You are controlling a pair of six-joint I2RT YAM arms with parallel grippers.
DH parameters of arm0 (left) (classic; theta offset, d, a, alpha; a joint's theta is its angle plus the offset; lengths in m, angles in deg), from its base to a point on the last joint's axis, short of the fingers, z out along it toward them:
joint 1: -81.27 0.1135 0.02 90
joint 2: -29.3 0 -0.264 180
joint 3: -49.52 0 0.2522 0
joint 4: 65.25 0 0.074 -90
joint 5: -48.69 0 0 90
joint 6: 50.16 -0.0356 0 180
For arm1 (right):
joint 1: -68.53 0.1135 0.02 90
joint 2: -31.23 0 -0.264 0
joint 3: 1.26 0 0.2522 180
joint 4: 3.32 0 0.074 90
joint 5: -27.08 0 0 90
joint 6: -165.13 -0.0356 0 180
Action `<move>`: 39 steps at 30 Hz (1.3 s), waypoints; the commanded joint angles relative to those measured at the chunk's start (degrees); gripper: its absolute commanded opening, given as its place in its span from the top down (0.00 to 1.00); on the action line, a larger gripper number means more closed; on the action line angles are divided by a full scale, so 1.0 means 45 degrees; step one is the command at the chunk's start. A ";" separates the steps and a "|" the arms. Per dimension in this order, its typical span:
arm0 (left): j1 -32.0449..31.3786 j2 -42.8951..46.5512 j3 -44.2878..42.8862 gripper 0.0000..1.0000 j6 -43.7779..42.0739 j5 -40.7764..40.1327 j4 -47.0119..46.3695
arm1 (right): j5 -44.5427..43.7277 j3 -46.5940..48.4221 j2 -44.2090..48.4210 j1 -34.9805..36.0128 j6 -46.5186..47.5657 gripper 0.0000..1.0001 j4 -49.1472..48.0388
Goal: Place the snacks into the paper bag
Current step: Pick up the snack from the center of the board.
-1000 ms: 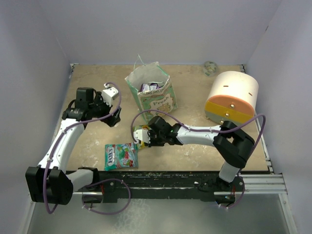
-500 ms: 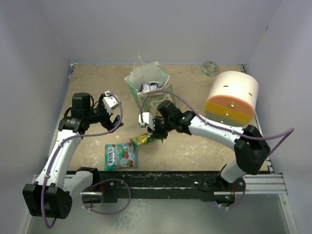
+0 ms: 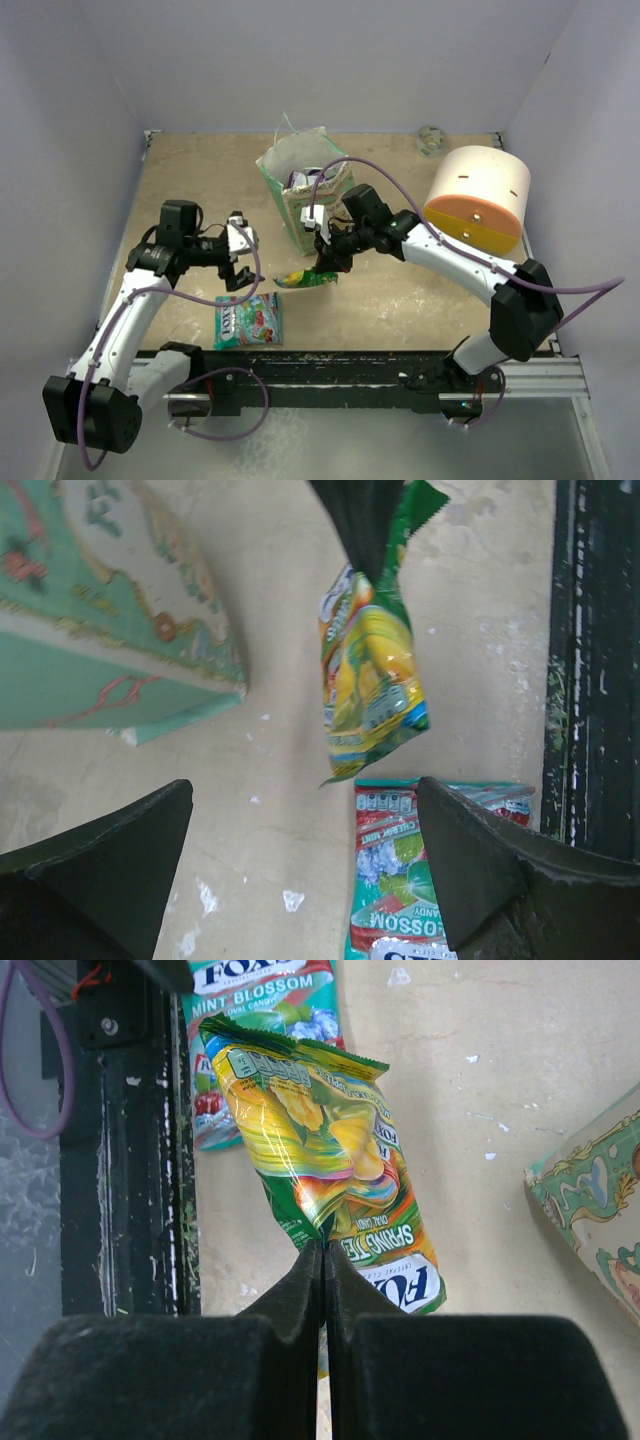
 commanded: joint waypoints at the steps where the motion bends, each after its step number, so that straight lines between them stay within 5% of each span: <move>1: -0.1162 -0.0526 -0.0070 0.05 -0.2004 0.0491 0.0334 | 0.1170 0.0908 0.0295 -0.0131 -0.0877 1.00 -0.0503; 12: -0.2006 -0.1728 0.0629 0.14 -0.1564 0.0832 -0.1940 | 0.1192 0.0904 0.0205 -0.0174 -0.1211 1.00 -0.0809; 31: -0.2448 -0.2498 0.0235 0.91 -0.0454 0.0924 -0.2130 | 0.1406 0.0606 0.0295 -0.0204 -0.0748 1.00 -0.0894; 34: -0.2451 -0.2494 -0.0080 1.00 -0.0485 0.0748 -0.1662 | 0.1265 0.0974 0.0268 -0.0215 0.0020 0.89 -0.0170; 39: -0.2462 -0.2536 -0.0666 1.00 -0.0688 0.0119 -0.0720 | 0.0787 0.1983 -0.0098 -0.0248 0.2100 0.54 0.2349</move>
